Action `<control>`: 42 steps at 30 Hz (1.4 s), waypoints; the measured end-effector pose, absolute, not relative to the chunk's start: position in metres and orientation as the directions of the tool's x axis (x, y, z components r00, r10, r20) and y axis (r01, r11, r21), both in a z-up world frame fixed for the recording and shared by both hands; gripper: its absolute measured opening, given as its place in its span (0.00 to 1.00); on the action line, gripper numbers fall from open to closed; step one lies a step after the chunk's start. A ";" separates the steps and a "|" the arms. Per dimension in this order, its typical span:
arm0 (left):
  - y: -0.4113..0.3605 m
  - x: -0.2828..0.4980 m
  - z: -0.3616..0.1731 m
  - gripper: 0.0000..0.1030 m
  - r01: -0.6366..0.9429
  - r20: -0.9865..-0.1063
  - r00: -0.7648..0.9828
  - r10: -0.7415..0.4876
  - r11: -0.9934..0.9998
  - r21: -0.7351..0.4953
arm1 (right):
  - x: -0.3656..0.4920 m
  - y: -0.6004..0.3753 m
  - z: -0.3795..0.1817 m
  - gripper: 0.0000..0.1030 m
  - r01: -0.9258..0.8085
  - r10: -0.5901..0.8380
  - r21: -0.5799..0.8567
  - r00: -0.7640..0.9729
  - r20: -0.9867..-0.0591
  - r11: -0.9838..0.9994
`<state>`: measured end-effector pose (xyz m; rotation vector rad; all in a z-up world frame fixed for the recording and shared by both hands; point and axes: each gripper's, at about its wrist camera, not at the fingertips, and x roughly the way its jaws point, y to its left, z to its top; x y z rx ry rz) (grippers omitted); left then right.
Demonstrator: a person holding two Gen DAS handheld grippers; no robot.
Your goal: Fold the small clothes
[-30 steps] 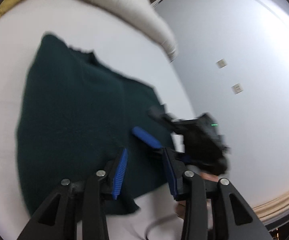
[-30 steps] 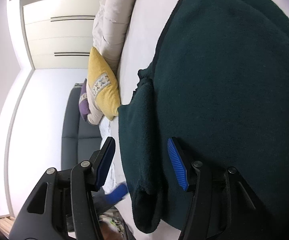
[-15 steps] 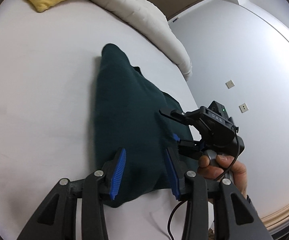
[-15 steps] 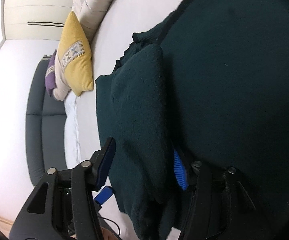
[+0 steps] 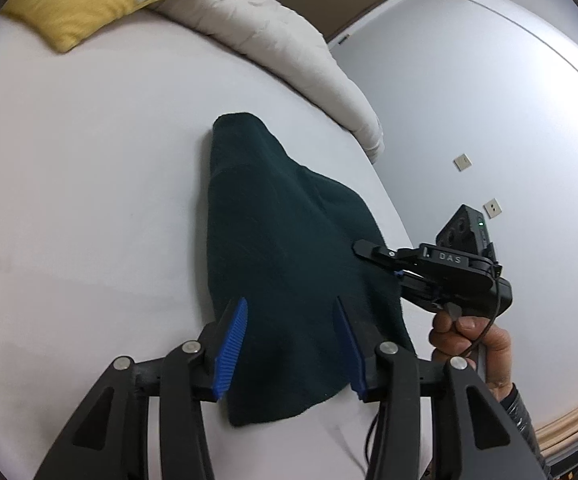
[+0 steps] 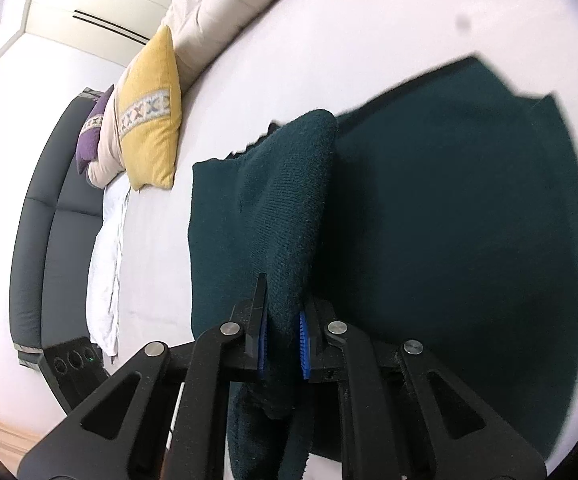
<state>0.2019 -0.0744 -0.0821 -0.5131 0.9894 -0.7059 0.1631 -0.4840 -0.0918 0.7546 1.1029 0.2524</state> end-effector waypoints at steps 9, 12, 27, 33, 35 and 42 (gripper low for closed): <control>-0.141 0.220 -0.062 0.48 0.394 -0.600 0.347 -0.721 0.693 -0.604 | 0.135 -0.550 -0.060 0.10 0.191 0.493 0.650 0.507 -0.707 0.736; -0.162 0.226 -0.063 0.48 0.411 -0.618 0.340 -0.709 0.703 -0.580 | 0.127 -0.580 -0.060 0.10 0.217 0.482 0.653 0.517 -0.707 0.725; -0.195 0.242 -0.102 0.49 0.437 -0.694 0.326 -0.642 0.754 -0.491 | 0.092 -0.664 -0.159 0.09 0.265 0.588 0.812 0.579 -0.565 0.520; -0.195 0.243 -0.103 0.49 0.437 -0.712 0.313 -0.628 0.761 -0.479 | 0.077 -0.652 -0.103 0.21 0.349 0.357 0.630 0.593 -0.722 0.694; -0.193 0.242 -0.103 0.49 0.438 -0.711 0.318 -0.627 0.762 -0.476 | 0.067 -0.628 -0.070 0.21 0.208 0.439 0.692 0.640 -0.631 0.691; -0.199 0.240 -0.100 0.49 0.435 -0.725 0.314 -0.613 0.772 -0.464 | 0.059 -0.578 -0.086 0.21 0.133 0.555 0.691 0.499 -0.666 0.710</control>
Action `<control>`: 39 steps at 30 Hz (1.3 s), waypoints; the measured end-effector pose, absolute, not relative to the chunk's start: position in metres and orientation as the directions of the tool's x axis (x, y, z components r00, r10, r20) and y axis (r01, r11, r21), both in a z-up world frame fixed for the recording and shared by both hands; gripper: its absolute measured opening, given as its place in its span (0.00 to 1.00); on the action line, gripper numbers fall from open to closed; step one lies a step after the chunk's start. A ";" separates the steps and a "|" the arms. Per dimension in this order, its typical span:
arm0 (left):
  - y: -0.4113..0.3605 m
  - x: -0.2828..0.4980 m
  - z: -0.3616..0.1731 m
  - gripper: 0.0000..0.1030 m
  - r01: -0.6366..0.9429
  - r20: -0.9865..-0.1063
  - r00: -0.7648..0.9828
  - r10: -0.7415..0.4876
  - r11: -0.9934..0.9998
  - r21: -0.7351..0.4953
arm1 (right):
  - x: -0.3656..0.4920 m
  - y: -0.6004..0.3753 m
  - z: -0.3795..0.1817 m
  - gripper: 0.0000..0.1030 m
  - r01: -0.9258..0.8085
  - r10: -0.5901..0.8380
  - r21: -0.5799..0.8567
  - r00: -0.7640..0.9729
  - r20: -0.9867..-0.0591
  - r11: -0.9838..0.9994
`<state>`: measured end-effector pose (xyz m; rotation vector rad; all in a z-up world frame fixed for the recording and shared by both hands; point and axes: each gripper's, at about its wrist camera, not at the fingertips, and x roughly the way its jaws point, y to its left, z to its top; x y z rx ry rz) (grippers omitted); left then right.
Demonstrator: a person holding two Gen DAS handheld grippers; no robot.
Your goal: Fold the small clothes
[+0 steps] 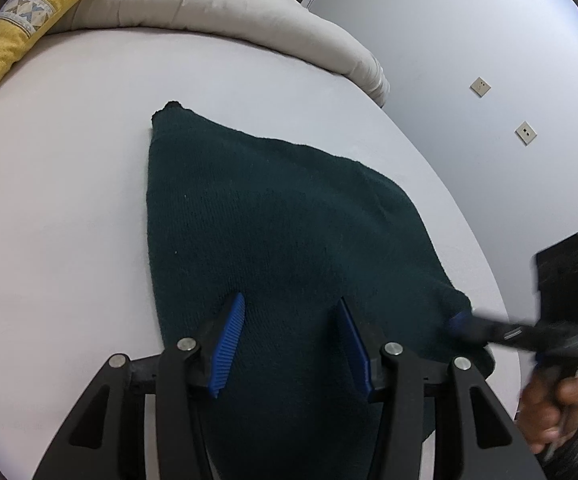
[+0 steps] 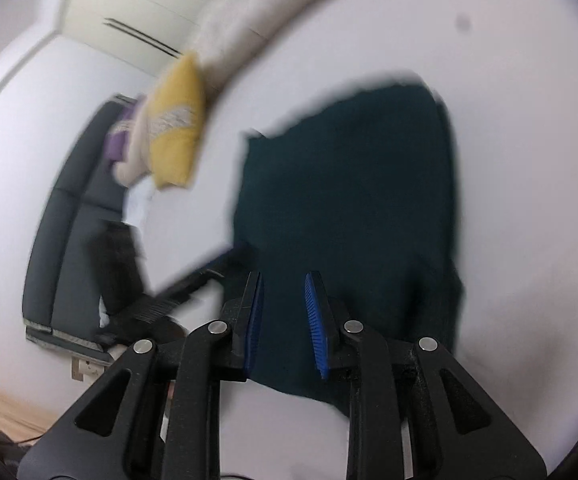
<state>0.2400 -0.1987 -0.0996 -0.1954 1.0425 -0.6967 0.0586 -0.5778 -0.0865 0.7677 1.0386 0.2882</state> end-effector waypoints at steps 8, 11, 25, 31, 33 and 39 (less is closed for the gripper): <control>-0.204 0.239 -0.098 0.49 0.459 -0.731 0.311 -0.607 0.770 -0.444 | -0.003 -0.616 -0.142 0.00 0.240 0.562 0.745 0.526 -0.638 0.622; -0.203 0.238 -0.100 0.49 0.475 -0.732 0.318 -0.603 0.769 -0.428 | -0.008 -0.625 -0.151 0.00 0.240 0.587 0.778 0.539 -0.605 0.581; -0.216 0.246 -0.045 0.49 0.509 -0.756 0.410 -0.510 0.816 -0.275 | 0.027 -0.624 -0.064 0.28 0.135 0.504 0.687 0.583 -0.638 0.714; -0.238 0.256 -0.092 0.51 0.510 -0.823 0.386 -0.416 0.840 -0.186 | 0.117 -0.616 -0.099 0.39 0.208 0.542 0.711 0.516 -0.664 0.672; -0.238 0.257 -0.093 0.52 0.503 -0.823 0.387 -0.417 0.843 -0.190 | 0.133 -0.625 -0.115 0.38 0.239 0.546 0.729 0.525 -0.653 0.641; -0.245 0.252 -0.096 0.52 0.502 -0.830 0.410 -0.379 0.853 -0.142 | 0.168 -0.650 -0.121 0.23 0.287 0.488 0.705 0.554 -0.675 0.649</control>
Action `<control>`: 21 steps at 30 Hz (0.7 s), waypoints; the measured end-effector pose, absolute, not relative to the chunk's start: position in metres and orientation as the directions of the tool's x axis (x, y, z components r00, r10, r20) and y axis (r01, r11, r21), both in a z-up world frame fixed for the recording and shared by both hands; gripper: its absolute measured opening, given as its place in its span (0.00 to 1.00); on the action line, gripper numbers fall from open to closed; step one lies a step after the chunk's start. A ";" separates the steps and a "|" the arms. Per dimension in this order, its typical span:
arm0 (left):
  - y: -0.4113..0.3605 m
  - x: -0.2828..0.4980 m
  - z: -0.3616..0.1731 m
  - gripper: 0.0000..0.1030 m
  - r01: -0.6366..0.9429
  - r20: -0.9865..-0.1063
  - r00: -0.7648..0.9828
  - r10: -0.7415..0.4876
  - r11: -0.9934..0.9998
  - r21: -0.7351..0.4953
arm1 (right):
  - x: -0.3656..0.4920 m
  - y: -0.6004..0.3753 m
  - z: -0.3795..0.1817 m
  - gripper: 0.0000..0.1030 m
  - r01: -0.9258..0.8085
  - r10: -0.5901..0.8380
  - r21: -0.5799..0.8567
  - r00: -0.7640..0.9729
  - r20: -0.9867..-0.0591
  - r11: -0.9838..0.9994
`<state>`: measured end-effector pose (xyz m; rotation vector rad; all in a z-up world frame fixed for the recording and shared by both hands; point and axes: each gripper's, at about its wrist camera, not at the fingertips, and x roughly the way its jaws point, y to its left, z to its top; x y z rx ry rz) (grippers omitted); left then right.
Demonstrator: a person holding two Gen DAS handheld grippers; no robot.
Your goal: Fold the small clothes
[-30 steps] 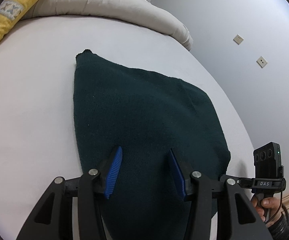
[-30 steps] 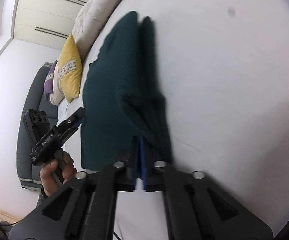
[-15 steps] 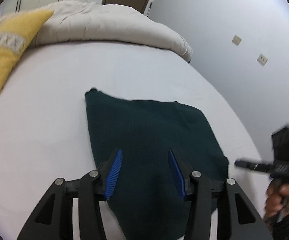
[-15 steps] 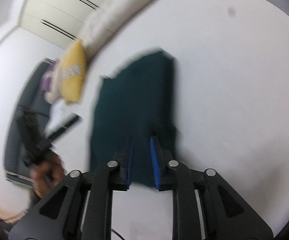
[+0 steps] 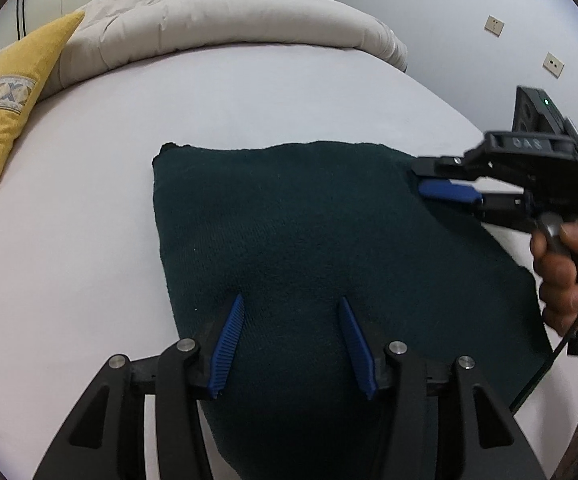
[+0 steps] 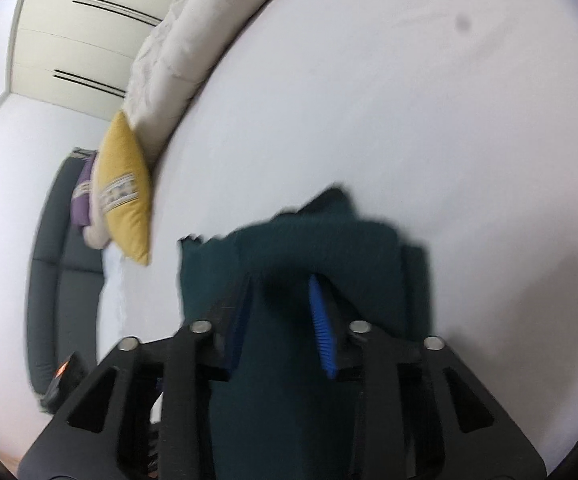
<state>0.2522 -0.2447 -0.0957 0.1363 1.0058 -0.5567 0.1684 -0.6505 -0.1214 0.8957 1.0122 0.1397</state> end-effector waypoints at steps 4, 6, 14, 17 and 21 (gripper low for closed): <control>-0.244 0.250 -0.095 0.53 0.501 -0.829 0.419 -0.371 0.856 -0.129 | 0.176 -0.663 -0.126 0.20 0.327 0.435 0.693 0.589 -0.681 0.642; -0.244 0.249 -0.096 0.53 0.503 -0.828 0.419 -0.374 0.854 -0.131 | 0.169 -0.670 -0.125 0.20 0.345 0.401 0.684 0.610 -0.684 0.642; -0.247 0.247 -0.096 0.53 0.492 -0.824 0.434 -0.364 0.862 -0.121 | 0.102 -0.647 -0.072 0.27 0.143 0.503 0.740 0.648 -0.572 0.657; -0.247 0.246 -0.097 0.53 0.488 -0.823 0.440 -0.358 0.865 -0.116 | 0.078 -0.614 -0.074 0.28 0.046 0.596 0.746 0.570 -0.566 0.664; -0.249 0.243 -0.097 0.53 0.483 -0.824 0.451 -0.343 0.870 -0.098 | 0.054 -0.591 -0.117 0.27 0.082 0.589 0.680 0.432 -0.683 0.729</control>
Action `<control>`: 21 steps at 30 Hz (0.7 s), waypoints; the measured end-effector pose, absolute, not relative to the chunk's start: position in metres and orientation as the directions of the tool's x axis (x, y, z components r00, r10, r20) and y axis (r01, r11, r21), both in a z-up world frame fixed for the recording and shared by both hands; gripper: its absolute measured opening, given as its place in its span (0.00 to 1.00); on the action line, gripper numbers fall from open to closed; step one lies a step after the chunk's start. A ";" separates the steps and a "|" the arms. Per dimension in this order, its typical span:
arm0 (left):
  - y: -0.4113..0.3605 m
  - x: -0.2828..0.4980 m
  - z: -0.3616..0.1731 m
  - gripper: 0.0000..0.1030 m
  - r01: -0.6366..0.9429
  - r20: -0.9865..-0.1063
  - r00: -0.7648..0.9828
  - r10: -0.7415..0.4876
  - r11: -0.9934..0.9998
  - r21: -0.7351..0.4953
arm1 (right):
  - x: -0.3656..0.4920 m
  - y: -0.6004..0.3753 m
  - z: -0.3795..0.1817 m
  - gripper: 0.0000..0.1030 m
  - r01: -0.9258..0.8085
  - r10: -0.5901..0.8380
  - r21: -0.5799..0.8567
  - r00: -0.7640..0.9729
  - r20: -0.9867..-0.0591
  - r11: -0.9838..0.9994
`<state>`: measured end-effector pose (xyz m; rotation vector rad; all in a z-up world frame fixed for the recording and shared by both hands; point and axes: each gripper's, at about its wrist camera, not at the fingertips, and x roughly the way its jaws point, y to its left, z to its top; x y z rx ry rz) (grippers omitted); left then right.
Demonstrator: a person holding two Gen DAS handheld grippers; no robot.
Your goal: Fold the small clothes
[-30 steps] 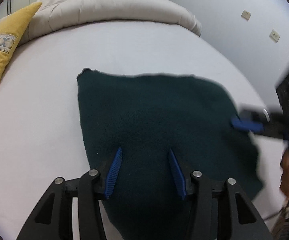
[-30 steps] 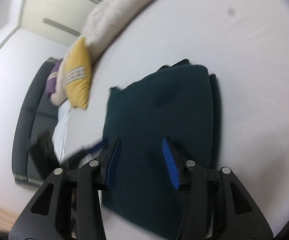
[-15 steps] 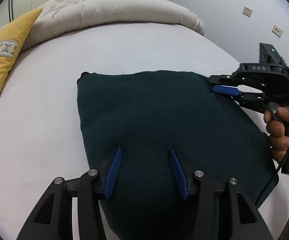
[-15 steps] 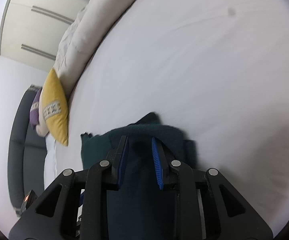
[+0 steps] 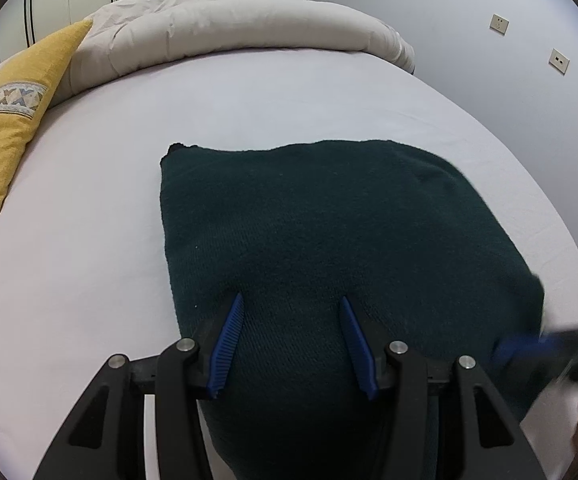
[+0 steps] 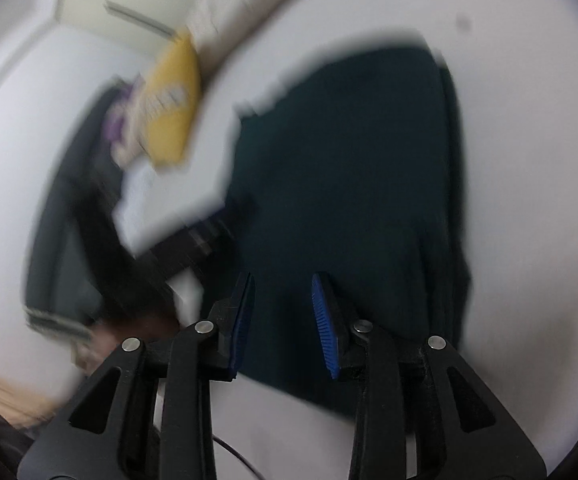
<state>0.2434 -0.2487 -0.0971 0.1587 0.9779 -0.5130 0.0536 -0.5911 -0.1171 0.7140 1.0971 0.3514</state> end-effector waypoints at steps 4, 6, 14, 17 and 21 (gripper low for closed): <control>-0.251 0.243 -0.098 0.53 0.482 -0.820 0.466 -0.332 0.872 -0.079 | 0.024 -0.609 -0.129 0.23 0.096 0.601 0.719 0.479 -0.639 0.688; -0.252 0.242 -0.098 0.53 0.483 -0.819 0.472 -0.327 0.873 -0.071 | 0.013 -0.618 -0.135 0.17 0.125 0.595 0.729 0.493 -0.635 0.673; -0.250 0.239 -0.098 0.53 0.487 -0.814 0.481 -0.326 0.871 -0.061 | -0.046 -0.656 -0.137 0.00 0.199 0.542 0.722 0.538 -0.646 0.663; -0.236 0.237 -0.088 0.52 0.470 -0.811 0.462 -0.360 0.874 -0.120 | -0.056 -0.658 -0.112 0.19 0.275 0.389 0.599 0.548 -0.740 0.752; -0.209 0.221 -0.065 0.48 0.429 -0.768 0.474 -0.430 0.875 -0.226 | -0.047 -0.647 -0.072 0.19 0.157 0.428 0.654 0.640 -0.638 0.740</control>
